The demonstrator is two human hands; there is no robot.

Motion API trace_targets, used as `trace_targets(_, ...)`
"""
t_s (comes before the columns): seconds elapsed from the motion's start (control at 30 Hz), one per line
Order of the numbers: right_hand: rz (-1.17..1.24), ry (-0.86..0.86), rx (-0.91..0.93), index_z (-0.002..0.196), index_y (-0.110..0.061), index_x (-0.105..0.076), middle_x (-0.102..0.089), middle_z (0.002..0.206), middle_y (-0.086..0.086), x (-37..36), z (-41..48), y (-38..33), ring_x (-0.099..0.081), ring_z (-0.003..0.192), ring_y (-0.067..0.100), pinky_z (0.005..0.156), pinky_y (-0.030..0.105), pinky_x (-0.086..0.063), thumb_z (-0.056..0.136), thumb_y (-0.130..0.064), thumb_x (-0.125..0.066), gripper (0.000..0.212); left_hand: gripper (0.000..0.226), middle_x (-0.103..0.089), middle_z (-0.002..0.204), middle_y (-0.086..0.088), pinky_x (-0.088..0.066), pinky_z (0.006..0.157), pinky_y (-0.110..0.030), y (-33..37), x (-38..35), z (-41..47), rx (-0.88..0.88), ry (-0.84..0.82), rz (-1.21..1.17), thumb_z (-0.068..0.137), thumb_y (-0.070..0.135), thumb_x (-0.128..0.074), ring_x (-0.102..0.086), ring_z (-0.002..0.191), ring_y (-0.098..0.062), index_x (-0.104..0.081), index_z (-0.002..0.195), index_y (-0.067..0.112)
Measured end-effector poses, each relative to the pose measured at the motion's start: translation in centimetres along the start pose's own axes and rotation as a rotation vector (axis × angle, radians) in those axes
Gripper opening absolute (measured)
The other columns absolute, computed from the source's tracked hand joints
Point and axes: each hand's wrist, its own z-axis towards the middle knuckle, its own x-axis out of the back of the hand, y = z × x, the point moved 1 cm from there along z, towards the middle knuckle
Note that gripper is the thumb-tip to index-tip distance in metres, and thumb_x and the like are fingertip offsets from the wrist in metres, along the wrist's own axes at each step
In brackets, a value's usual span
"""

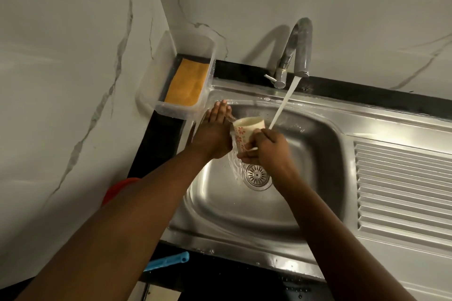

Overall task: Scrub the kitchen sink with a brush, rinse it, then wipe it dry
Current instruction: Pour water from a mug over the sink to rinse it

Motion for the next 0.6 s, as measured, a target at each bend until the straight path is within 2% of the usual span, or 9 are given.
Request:
trace_targets(0.1, 0.084, 0.025, -0.025, 0.103, 0.005, -0.060, -0.067, 0.090, 0.018, 3.0, -0.8, 2.1, -0.077, 0.082, 0.037, 0.081, 0.048, -0.063, 0.113, -0.016, -0.040, 0.031, 0.084, 0.016, 0.173, -0.013, 0.002, 0.131, -0.044, 1.9, 0.4, 0.6, -0.030, -0.033, 0.001, 0.103, 0.039, -0.042, 0.015, 0.160, -0.027, 0.006, 0.165, 0.008)
trace_targets(0.2, 0.113, 0.005, 0.018, 0.103, 0.005, -0.062, -0.070, 0.097, 0.019, 5.1, -1.0, 3.0, -0.076, 0.097, 0.039, 0.091, 0.049, -0.062, 0.113, -0.019, -0.040, 0.034, 0.078, 0.011, 0.174, -0.011, 0.002, 0.131, -0.043, 3.6, 0.9, 0.6, -0.058, -0.063, -0.056, 0.106, 0.035, -0.040, 0.012, 0.161, -0.026, 0.003, 0.166, 0.008)
trace_targets(0.3, 0.174, -0.034, 0.064, 0.096, -0.004, -0.062, -0.074, 0.095, 0.014, 6.4, -1.3, 2.6, -0.075, 0.102, 0.037, 0.094, 0.046, -0.061, 0.113, -0.020, -0.040, 0.033, 0.072, -0.008, 0.174, -0.015, -0.010, 0.131, -0.046, 4.8, 1.2, 0.3, -0.070, -0.026, -0.142, 0.106, 0.032, -0.040, -0.006, 0.161, -0.032, -0.010, 0.165, 0.006)
trace_targets(0.43, 0.203, -0.080, 0.126, 0.099, -0.002, -0.060, -0.075, 0.103, 0.017, 7.4, -1.3, 1.8, -0.075, 0.106, 0.035, 0.096, 0.049, -0.060, 0.113, -0.022, -0.039, 0.031, 0.061, -0.041, 0.159, -0.020, -0.032, 0.123, -0.051, 5.7, 1.8, -0.2, -0.085, 0.075, -0.222, 0.102, 0.030, -0.045, -0.038, 0.148, -0.038, -0.037, 0.155, 0.003)
trace_targets(0.5, 0.204, -0.097, 0.162, 0.101, -0.001, -0.059, -0.074, 0.105, 0.018, 7.6, -1.4, 1.4, -0.075, 0.107, 0.036, 0.097, 0.051, -0.059, 0.114, -0.022, -0.039, 0.032, 0.055, -0.050, 0.152, -0.019, -0.036, 0.120, -0.051, 6.1, 2.5, -0.6, -0.081, 0.111, -0.262, 0.100, 0.029, -0.045, -0.046, 0.142, -0.037, -0.045, 0.150, 0.004)
trace_targets(0.6, 0.189, -0.115, 0.203, 0.109, 0.008, -0.058, -0.076, 0.105, 0.017, 7.9, -1.6, 0.9, -0.075, 0.107, 0.035, 0.097, 0.050, -0.059, 0.114, -0.023, -0.038, 0.037, 0.052, -0.053, 0.149, -0.016, -0.041, 0.116, -0.048, 6.9, 3.4, -1.4, -0.061, 0.120, -0.321, 0.102, 0.026, -0.046, -0.048, 0.139, -0.034, -0.046, 0.150, 0.006)
